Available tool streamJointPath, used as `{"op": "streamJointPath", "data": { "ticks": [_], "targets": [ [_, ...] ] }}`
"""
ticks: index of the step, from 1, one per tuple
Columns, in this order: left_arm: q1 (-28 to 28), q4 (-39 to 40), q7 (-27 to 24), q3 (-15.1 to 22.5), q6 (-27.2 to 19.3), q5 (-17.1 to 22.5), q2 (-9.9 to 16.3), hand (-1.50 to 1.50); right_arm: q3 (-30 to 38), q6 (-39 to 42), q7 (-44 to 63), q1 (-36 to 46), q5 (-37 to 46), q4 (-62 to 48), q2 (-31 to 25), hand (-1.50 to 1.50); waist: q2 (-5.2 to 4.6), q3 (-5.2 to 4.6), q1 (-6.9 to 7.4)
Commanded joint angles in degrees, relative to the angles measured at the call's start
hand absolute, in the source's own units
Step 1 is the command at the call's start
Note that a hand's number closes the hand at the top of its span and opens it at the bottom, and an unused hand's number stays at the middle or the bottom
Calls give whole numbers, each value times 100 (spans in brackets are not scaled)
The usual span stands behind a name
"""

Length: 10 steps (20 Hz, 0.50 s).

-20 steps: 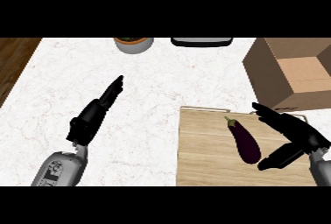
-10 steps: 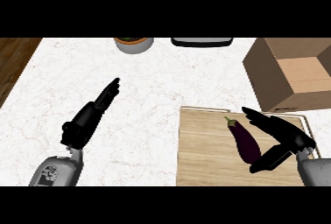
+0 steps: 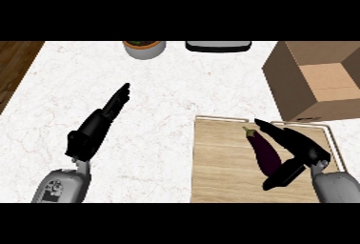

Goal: Pick the eggplant from the tray and place it in the cardboard box

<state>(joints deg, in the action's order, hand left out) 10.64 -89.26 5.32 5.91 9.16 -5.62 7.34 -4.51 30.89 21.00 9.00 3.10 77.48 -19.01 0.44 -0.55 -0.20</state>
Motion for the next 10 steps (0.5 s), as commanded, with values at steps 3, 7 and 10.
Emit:
{"op": "streamJointPath", "data": {
  "ticks": [3,7,10],
  "targets": [
    [414,102,280,-181,141,51,-36,0,-64,16,-258,65,463,-422,157,-150,-47,56,21],
    [117,63,2,16,-21,-264,-182,0,7,132,301,97,425,16,197,-150,-41,54,18],
    [-48,132,-161,125,-225,-428,-332,0,-282,-121,-203,-139,748,-309,494,150,-45,55,25]
  ]
}}
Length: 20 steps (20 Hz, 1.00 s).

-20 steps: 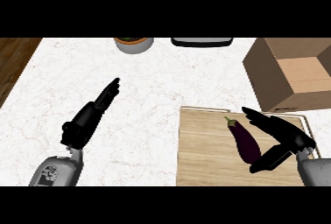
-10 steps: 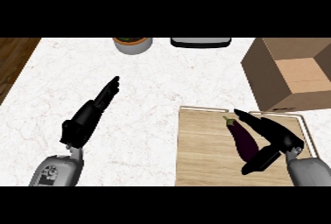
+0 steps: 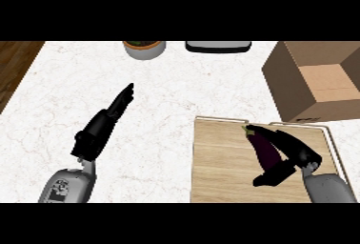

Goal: Pick the eggplant from the tray and place it in the cardboard box

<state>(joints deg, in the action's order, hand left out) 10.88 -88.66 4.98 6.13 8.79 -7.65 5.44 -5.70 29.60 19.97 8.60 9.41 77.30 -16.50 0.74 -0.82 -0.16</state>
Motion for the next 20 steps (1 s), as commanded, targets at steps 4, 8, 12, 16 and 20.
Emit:
{"op": "streamJointPath", "data": {
  "ticks": [4,8,12,16,20],
  "targets": [
    [-148,-216,99,-64,84,94,-20,0,-125,111,-330,-38,276,-269,63,150,-71,83,38],
    [21,51,117,119,-81,-208,-178,0,-55,-193,-1006,62,663,-749,1,150,-82,85,36],
    [-54,-50,91,-5,90,11,-57,0,-502,-643,-2507,-108,2198,165,-1609,150,-46,92,29],
    [55,40,91,-93,-29,-72,-38,0,-532,-1755,-3648,-294,3229,324,-2501,150,-63,104,-75],
    [-101,88,-171,-60,-34,-89,-78,0,-53,-3316,-4652,-776,3502,-63,-2539,150,-76,98,-81]
  ]
}}
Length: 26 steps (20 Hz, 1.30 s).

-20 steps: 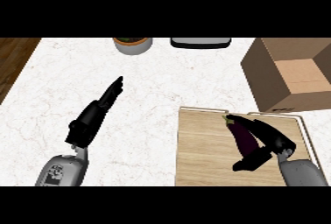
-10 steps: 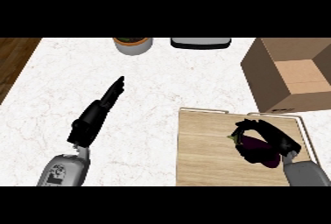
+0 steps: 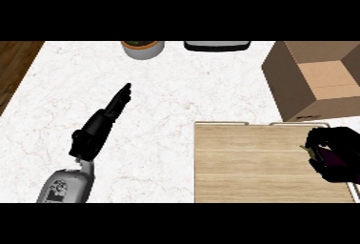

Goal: Pick the eggplant from the tray and place it in the cardboard box

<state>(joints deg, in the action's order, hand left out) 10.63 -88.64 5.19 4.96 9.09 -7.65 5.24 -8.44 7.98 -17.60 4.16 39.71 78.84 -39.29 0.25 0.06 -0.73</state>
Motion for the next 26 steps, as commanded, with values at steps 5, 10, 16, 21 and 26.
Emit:
{"op": "streamJointPath", "data": {
  "ticks": [5,10,16,21,26],
  "targets": [
    [88,-317,288,-60,47,82,12,0,863,-1723,-1003,-460,221,134,-174,150,-2,-5,10],
    [-28,-89,-44,-187,185,91,175,0,1776,-839,-1572,-1195,-879,1283,-864,150,10,-13,-55],
    [73,41,-45,-374,342,218,328,0,2990,-54,-1737,-1521,-2347,1981,-958,150,9,-14,-68],
    [-181,-56,-202,-215,174,80,117,0,4034,692,-1111,-1904,-3186,2391,-948,150,2,-12,-33],
    [-145,190,-348,-19,64,-167,-66,0,3949,768,-204,-1010,-2922,2069,-990,150,-30,-9,82]
  ]
}}
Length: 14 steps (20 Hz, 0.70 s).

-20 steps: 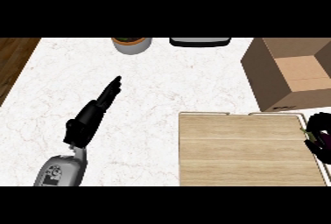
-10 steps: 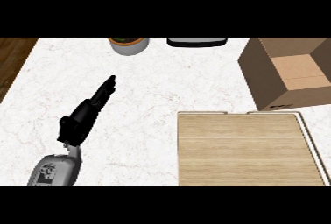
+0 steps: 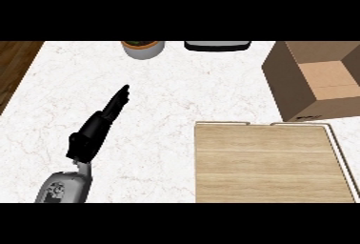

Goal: Pick the eggplant from the tray and place it in the cardboard box

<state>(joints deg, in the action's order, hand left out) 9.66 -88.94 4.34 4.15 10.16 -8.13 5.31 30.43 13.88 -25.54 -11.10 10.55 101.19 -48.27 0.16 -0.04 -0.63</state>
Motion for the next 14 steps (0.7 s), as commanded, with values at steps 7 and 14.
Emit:
{"op": "streamJointPath", "data": {
  "ticks": [7,14],
  "targets": [
    [244,31,96,-99,242,99,52,0,-317,140,1134,1764,320,-953,-210,150,-26,3,118],
    [104,-28,94,120,88,-122,-166,0,-1035,68,1149,3020,652,-2120,-41,150,-31,5,163]
  ]
}}
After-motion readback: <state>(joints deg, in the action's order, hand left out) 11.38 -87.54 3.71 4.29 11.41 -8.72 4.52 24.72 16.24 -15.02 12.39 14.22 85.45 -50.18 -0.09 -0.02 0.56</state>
